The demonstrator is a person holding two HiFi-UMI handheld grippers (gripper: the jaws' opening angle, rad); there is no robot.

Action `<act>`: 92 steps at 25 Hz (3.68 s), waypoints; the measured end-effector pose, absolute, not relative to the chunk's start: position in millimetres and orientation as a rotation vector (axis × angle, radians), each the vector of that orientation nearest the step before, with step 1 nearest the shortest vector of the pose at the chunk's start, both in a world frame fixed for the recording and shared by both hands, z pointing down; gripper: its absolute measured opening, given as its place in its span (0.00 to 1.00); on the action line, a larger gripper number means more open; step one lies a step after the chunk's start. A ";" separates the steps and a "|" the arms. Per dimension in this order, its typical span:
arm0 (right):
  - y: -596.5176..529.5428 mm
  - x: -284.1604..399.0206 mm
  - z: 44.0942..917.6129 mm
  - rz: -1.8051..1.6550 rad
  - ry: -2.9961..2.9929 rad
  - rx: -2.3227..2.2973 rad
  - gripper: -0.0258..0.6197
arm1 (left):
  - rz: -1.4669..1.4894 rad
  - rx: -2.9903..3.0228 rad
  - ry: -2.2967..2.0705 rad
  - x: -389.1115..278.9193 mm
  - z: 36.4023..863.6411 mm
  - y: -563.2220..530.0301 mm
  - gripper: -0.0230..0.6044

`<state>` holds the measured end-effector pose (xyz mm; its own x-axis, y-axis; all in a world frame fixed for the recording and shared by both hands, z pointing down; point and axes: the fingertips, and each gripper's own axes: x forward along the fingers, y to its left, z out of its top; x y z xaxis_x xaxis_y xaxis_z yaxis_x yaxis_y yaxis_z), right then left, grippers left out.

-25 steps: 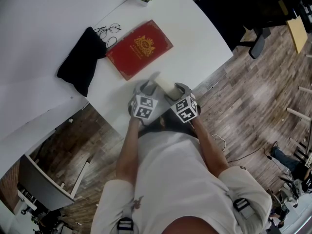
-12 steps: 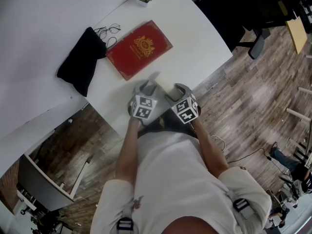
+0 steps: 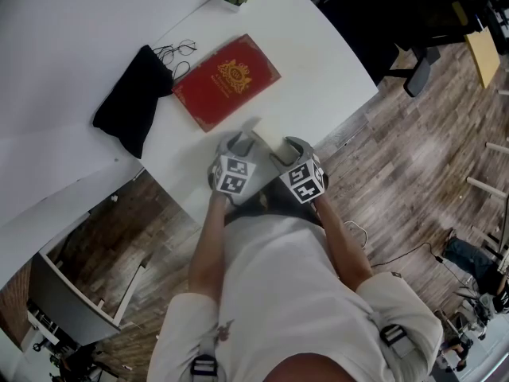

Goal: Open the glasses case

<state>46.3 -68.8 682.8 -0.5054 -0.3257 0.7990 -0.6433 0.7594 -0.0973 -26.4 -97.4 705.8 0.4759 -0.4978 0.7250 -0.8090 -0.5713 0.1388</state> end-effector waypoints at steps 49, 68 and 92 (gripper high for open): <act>-78.1 53.7 666.7 0.479 -2.161 0.762 0.27 | 0.880 2.266 -1.082 -26.9 704.4 -99.6 0.33; -85.6 60.6 661.1 0.479 -2.173 0.790 0.19 | 0.884 2.257 -1.093 -27.3 706.2 -98.3 0.33; -98.4 72.0 662.0 0.489 -2.167 0.805 0.12 | 0.872 2.240 -1.103 -26.6 704.1 -98.8 0.33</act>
<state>72.0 -98.4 662.0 -0.5128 -0.3895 0.7650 -0.6805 0.7278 -0.0856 -26.6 -98.8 704.1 0.4691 -0.5064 0.7235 -0.8208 -0.5524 0.1455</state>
